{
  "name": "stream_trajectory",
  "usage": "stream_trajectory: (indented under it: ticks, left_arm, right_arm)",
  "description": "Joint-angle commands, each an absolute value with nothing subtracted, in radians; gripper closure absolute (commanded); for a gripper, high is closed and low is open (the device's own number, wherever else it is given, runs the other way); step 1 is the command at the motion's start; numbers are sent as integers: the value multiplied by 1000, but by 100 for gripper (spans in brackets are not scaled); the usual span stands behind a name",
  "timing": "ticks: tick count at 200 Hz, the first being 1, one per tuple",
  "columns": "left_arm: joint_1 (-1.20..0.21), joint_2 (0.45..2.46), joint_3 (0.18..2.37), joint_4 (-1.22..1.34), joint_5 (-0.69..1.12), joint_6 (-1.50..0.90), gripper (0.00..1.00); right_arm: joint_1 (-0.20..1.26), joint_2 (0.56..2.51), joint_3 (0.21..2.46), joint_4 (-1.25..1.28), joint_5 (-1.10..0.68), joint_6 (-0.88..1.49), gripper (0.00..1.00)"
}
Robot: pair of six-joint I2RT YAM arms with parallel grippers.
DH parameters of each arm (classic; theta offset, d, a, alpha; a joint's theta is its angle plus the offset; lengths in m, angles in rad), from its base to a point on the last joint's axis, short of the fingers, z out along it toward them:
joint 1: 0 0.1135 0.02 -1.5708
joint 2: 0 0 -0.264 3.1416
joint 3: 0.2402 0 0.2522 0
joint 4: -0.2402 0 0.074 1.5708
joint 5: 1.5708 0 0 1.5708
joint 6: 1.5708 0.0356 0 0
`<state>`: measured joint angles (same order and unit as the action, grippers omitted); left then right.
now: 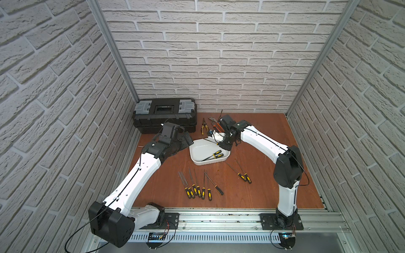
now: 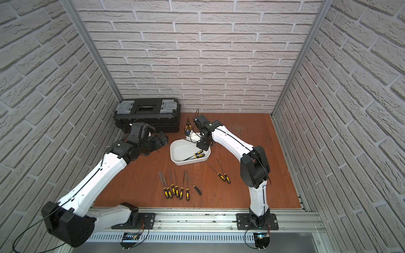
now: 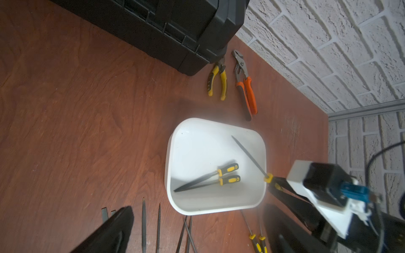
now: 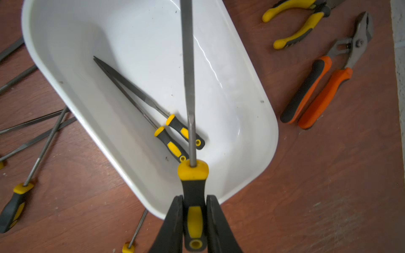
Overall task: Put the file tool into the storage box
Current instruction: Place the file tool in the storage box.
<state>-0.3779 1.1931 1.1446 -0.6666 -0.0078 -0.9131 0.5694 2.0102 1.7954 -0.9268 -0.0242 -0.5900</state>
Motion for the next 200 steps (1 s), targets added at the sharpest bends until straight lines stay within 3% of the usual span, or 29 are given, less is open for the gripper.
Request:
stream_trajectory:
  ticks: [1,56,99,200]
  left_arm:
    - [-368,1192,1161,-669,28,-895,2]
    - [-367,1214,1149,-667,54,-898,2]
    - [-368,1227,1147,-670,59,-897,2]
    - [-368,1276,1157,-678,90,-862,2]
  right_arm:
    - [572,2057,1842,-859,-44,-666,97]
    - [577,2145,1791,-704,43,-717,96]
    - [577,2199,1786,-699,-21,-728,96]
    - [660,2115,1624,-701,-33,-594,92]
